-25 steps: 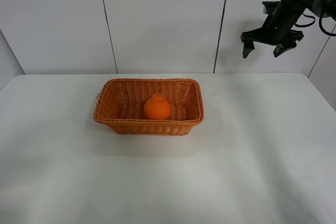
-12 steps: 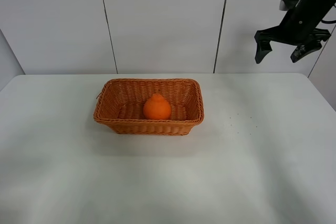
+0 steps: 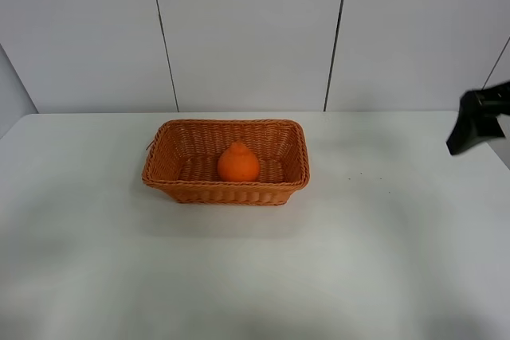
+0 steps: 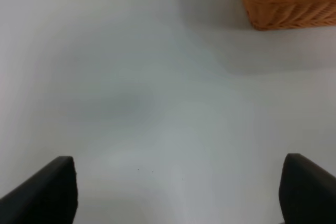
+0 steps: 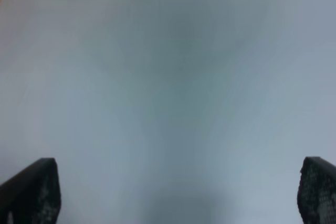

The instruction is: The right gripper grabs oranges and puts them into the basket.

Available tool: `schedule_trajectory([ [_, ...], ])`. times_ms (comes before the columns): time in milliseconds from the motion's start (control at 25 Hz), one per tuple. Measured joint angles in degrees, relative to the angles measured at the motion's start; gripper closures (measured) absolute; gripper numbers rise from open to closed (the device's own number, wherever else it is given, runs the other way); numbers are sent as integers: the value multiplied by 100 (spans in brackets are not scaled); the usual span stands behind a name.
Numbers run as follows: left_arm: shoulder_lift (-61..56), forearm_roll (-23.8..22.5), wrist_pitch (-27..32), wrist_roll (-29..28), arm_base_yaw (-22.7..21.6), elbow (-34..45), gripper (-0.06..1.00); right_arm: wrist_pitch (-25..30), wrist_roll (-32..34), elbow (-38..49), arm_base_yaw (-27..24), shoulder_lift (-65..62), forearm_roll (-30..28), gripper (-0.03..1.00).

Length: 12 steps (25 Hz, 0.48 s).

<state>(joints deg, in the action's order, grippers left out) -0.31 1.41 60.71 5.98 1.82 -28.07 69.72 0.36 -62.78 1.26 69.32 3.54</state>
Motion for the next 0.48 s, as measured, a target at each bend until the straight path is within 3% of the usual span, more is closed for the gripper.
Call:
schedule_trajectory([
  [160, 0, 0, 0, 0, 0, 0, 6, -61, -106, 1383, 0, -1515, 0, 28],
  [360, 0, 0, 0, 0, 0, 0, 6, -934, -144, 2884, 0, -3484, -5, 28],
  [480, 0, 0, 0, 0, 0, 0, 6, -1000, -148, 3376, 0, -4517, -9, 28],
])
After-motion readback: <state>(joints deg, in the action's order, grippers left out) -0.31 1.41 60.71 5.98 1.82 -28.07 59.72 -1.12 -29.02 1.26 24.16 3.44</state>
